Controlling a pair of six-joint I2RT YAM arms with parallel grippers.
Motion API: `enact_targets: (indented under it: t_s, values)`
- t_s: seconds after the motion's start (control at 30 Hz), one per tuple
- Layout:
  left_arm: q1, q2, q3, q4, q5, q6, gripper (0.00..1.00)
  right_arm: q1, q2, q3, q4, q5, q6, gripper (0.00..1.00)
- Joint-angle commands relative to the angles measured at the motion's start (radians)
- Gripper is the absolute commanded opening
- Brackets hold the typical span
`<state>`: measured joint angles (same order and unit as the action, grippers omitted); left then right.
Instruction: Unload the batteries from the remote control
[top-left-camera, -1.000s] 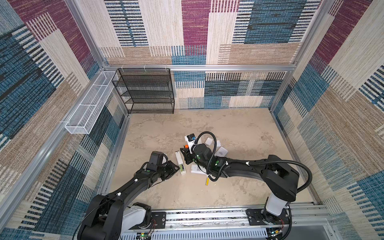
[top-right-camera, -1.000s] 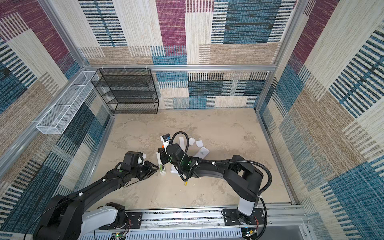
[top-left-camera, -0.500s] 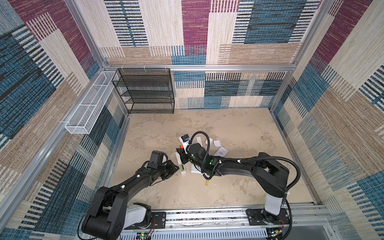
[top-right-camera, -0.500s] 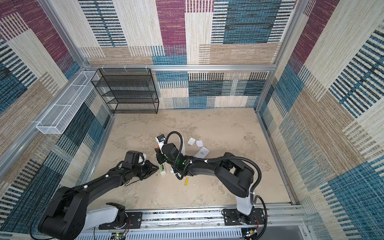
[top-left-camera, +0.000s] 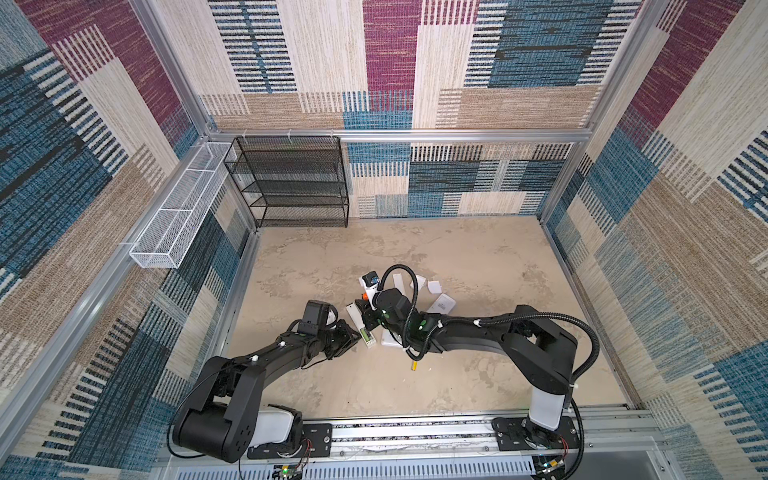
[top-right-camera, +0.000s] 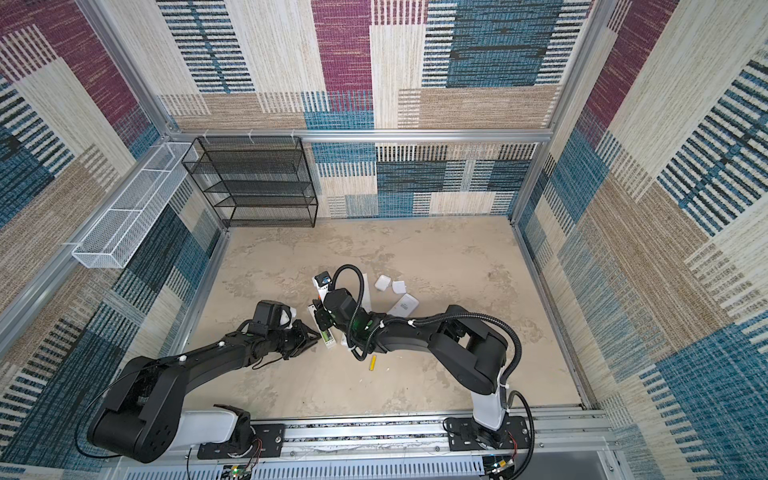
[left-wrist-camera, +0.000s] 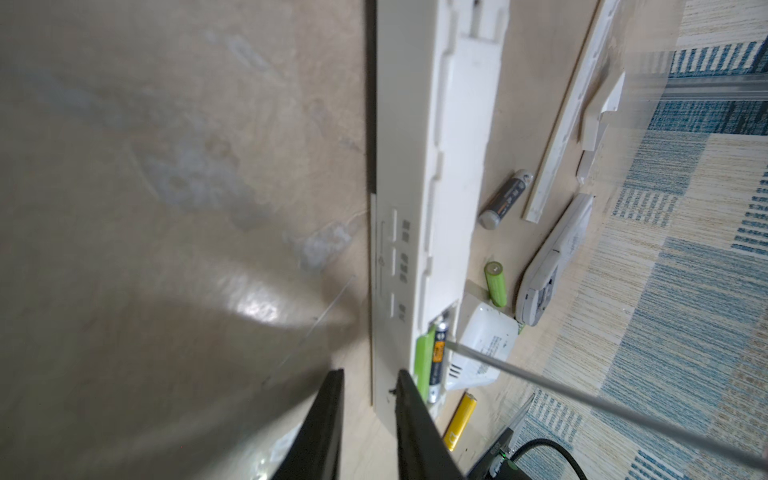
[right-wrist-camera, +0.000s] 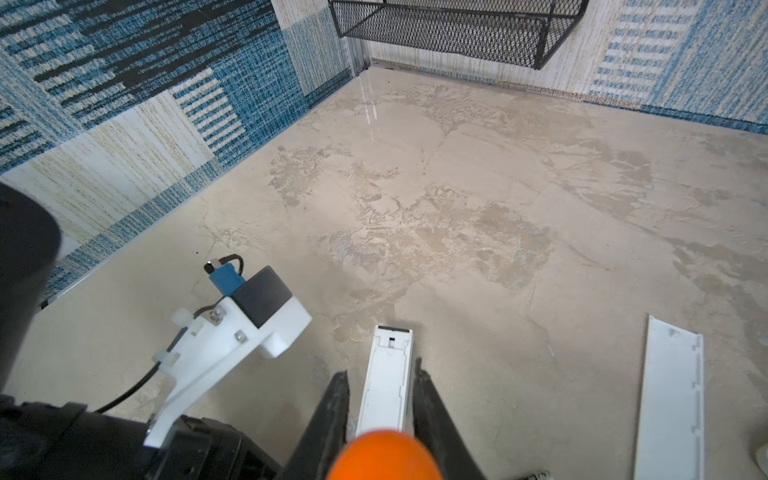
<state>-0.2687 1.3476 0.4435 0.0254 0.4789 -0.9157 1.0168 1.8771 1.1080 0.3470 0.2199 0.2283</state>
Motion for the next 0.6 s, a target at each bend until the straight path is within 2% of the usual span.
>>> enact_targets:
  t_s: [0.0,0.57]
  values:
    - [0.001,0.002,0.006,0.025,0.023,-0.006,0.26,0.002,0.007,0.012,0.0,0.018,-0.013,0.0]
    - [0.0,-0.017,0.024,0.007,0.025,-0.009,0.26,0.003,-0.055,0.012,0.003,0.029,-0.034,0.0]
